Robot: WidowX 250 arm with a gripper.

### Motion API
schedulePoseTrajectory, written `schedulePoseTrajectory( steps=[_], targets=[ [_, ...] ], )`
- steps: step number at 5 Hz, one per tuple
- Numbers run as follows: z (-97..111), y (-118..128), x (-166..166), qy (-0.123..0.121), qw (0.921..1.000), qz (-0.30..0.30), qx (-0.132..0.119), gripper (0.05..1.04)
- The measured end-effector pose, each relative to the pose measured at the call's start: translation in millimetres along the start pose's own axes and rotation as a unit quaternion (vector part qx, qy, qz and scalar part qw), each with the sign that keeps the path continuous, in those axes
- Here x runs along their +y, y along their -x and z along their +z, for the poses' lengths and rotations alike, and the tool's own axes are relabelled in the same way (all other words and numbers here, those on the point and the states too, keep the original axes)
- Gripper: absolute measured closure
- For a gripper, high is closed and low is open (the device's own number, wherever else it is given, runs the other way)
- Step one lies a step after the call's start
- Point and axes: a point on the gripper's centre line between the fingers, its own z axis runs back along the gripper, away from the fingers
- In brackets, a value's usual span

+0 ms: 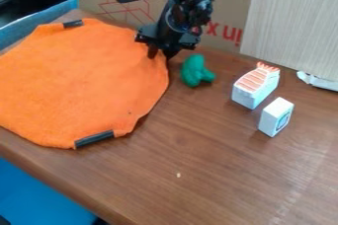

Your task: Fold the cloth from top right to bottom left

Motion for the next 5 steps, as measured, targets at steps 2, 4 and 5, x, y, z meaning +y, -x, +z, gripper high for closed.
schedulePoseTrajectory(
  steps=[2, 4, 5],
  targets=[
    [10, 0, 12, 0.023, 0.9997, 0.003, -0.006, 1.007],
    [41, -23, 51, 0.077, 0.9955, 0.03, -0.046, 1.021],
    [53, -21, 74, 0.095, 0.9933, 0.034, -0.055, 1.021]
  ],
)
